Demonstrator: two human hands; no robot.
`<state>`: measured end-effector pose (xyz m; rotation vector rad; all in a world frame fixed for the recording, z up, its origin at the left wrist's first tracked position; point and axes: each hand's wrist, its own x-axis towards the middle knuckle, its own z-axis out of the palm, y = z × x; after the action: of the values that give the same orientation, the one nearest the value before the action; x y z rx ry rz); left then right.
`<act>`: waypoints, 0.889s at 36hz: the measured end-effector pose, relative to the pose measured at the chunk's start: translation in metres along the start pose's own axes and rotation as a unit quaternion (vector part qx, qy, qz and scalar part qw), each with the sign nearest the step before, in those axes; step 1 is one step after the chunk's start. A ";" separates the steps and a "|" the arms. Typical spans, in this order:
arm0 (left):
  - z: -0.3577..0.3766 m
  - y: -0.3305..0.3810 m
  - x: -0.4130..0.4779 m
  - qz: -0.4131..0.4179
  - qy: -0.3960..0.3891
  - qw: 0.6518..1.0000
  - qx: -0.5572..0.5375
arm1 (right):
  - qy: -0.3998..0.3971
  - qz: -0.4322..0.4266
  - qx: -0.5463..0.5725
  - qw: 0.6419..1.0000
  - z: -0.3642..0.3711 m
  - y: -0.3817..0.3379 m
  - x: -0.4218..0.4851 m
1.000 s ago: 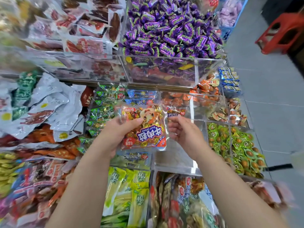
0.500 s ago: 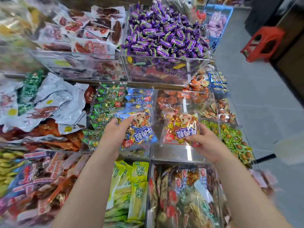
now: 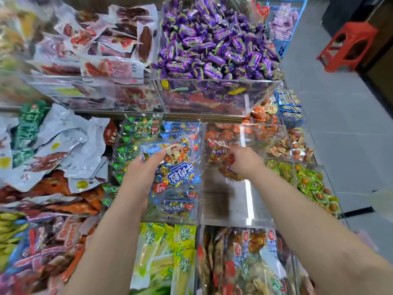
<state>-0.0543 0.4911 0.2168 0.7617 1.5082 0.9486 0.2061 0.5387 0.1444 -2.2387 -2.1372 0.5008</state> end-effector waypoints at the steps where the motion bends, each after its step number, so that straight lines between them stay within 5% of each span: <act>1: 0.000 0.001 0.004 0.004 -0.008 1.000 0.000 | -0.018 -0.019 -0.046 0.999 0.004 -0.004 0.007; 8: 0.000 0.006 0.023 0.001 -0.034 0.999 0.001 | 0.017 -0.069 -0.132 0.989 0.035 -0.017 0.040; 13: 0.001 0.002 0.030 -0.007 -0.020 1.000 -0.003 | 0.094 -0.007 -0.011 0.995 0.059 0.015 0.025; 16: 0.001 -0.005 0.038 -0.001 -0.016 1.000 -0.001 | 0.077 0.110 0.038 0.990 0.082 0.030 0.014; 21: 0.004 -0.007 0.039 0.016 -0.008 1.000 -0.007 | 0.020 0.249 0.283 0.926 0.108 0.028 0.013; 24: 0.004 -0.008 0.039 0.020 -0.011 1.000 -0.019 | 0.024 0.249 0.375 0.892 0.115 0.026 0.023; 28: 0.004 -0.008 0.038 0.021 -0.007 1.000 -0.016 | 0.119 0.242 0.317 0.909 0.110 0.026 0.038; 32: 0.005 -0.007 0.035 0.005 -0.012 1.000 -0.022 | 0.071 0.230 0.363 0.900 0.105 0.027 0.057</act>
<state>-0.0541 0.5196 0.1943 0.7475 1.4603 0.9735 0.2090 0.5697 0.0261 -2.1788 -1.0516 0.9174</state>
